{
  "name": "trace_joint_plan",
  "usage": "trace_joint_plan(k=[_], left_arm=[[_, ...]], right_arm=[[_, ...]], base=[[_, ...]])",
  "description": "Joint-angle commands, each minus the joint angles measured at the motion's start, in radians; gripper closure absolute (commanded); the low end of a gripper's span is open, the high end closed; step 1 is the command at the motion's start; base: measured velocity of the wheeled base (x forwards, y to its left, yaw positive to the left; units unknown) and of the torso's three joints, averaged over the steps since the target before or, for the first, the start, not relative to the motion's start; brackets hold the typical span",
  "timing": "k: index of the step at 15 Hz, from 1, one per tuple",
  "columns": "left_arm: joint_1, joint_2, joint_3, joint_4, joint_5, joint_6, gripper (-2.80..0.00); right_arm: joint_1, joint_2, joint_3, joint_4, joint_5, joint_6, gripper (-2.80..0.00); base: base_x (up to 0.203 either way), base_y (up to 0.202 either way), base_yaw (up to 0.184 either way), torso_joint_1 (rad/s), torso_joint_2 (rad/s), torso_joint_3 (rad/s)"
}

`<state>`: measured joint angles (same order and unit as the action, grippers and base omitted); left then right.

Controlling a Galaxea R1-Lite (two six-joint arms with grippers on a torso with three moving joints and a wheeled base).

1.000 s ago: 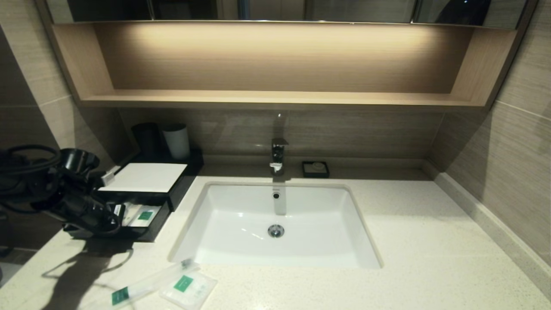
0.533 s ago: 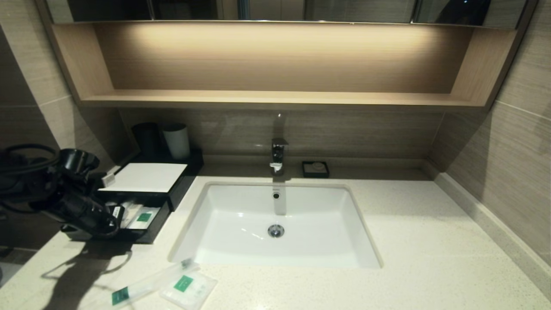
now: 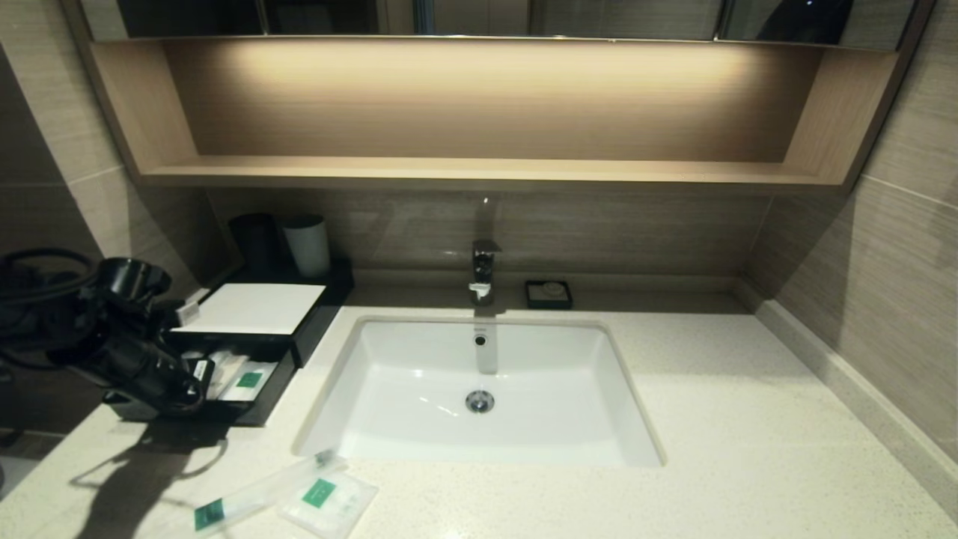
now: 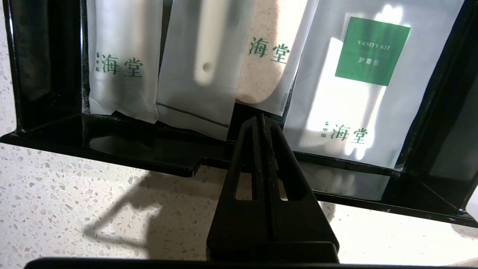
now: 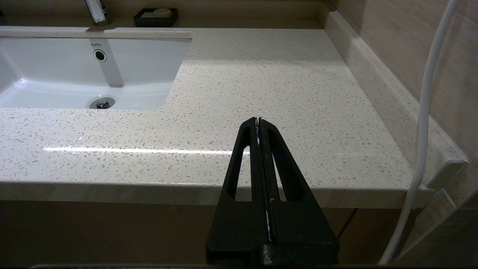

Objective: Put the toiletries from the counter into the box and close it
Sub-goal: Open the drawer

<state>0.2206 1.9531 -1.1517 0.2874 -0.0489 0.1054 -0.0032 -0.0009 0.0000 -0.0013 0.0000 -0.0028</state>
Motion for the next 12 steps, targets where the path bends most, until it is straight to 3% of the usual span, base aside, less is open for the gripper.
trace_joint_plan(k=[1, 12], left_arm=[[0.000, -0.008, 0.001, 0.005, 0.000, 0.001, 0.00], [0.000, -0.024, -0.005, 0.062, 0.000, 0.012, 0.00]], right_arm=[[0.000, 0.001, 0.002, 0.000, 0.000, -0.001, 0.00], [0.000, 0.001, 0.002, 0.000, 0.000, 0.000, 0.00]], base=[[0.000, 0.000, 0.000, 0.000, 0.00, 0.000], [0.000, 0.000, 0.000, 0.000, 0.00, 0.000]])
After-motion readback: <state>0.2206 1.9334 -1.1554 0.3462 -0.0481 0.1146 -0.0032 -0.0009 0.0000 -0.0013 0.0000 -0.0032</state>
